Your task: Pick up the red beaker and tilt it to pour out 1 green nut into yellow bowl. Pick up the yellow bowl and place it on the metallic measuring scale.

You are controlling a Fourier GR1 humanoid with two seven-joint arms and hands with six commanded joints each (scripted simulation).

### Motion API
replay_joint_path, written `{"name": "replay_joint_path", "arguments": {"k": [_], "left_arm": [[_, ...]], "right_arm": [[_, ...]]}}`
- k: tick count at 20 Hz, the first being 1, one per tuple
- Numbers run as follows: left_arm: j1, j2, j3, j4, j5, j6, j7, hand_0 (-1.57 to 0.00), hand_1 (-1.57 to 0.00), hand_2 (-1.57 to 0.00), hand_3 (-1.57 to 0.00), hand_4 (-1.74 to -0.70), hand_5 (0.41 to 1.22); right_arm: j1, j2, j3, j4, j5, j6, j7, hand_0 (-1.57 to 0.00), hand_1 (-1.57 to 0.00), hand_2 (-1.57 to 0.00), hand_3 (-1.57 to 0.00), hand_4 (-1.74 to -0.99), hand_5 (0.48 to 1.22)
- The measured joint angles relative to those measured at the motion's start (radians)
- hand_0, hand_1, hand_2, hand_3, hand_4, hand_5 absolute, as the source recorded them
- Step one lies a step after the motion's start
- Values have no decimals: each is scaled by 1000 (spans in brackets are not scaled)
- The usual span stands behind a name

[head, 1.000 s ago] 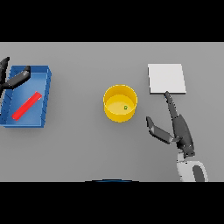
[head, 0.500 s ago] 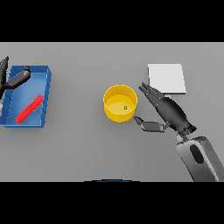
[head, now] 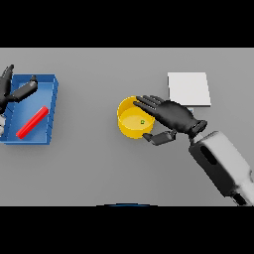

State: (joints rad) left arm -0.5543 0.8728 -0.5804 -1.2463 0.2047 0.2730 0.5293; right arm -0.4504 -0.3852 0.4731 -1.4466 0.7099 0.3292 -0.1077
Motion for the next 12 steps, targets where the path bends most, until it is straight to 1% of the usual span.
{"name": "replay_joint_path", "arguments": {"k": [1, 2, 4, 5, 6, 7, 9, 12], "left_arm": [[0, 4, 2, 11, -1, -5, -7, 1, 1, 1, 1, -796, 717], [-2, 1, 4, 16, 1, -7, -12, 1, 1, 1, 1, -796, 716], [-12, -3, 2, 18, 0, -11, -5, 1, 1, 1, 1, -793, 720], [-10, -5, -1, 20, -2, -8, 1, 1, 1, 1, 1, -794, 723], [-16, -2, 3, 25, -2, -8, 3, 1, 1, 1, 1, -795, 725], [-8, 0, 1, 30, -3, -12, -8, 1, 1, 1, 1, -795, 729], [-15, 4, 5, 25, 0, -18, -19, 1, 1, 1, 1, -796, 733], [-16, 13, 10, 21, 3, -19, -10, 1, 1, 1, 1, -798, 735]], "right_arm": [[-19, -3, 12, 20, 5, 16, -13, 1, 1, 1, 1, -1269, 683], [-39, -1, 22, 58, 14, 17, -27, 1, 1, 1, 1, -1261, 685], [-62, 6, 54, 91, 26, 37, -62, 1, 1, 1, 1, -1250, 686], [-82, 20, 59, 104, 23, 50, -52, 1, 1, 1, 1, -1246, 686], [-102, 22, 63, 120, 22, 63, -57, 1, 1, 1, 1, -1244, 685], [-99, 28, 74, 135, 26, 66, -65, 1, 1, 1, 1, -1243, 682], [-113, 36, 95, 177, 43, 70, -72, 1, 1, 1, 1, -1260, 679], [-144, 45, 118, 224, 54, 99, -75, 1, 1, 1, 1, -1288, 671]]}}
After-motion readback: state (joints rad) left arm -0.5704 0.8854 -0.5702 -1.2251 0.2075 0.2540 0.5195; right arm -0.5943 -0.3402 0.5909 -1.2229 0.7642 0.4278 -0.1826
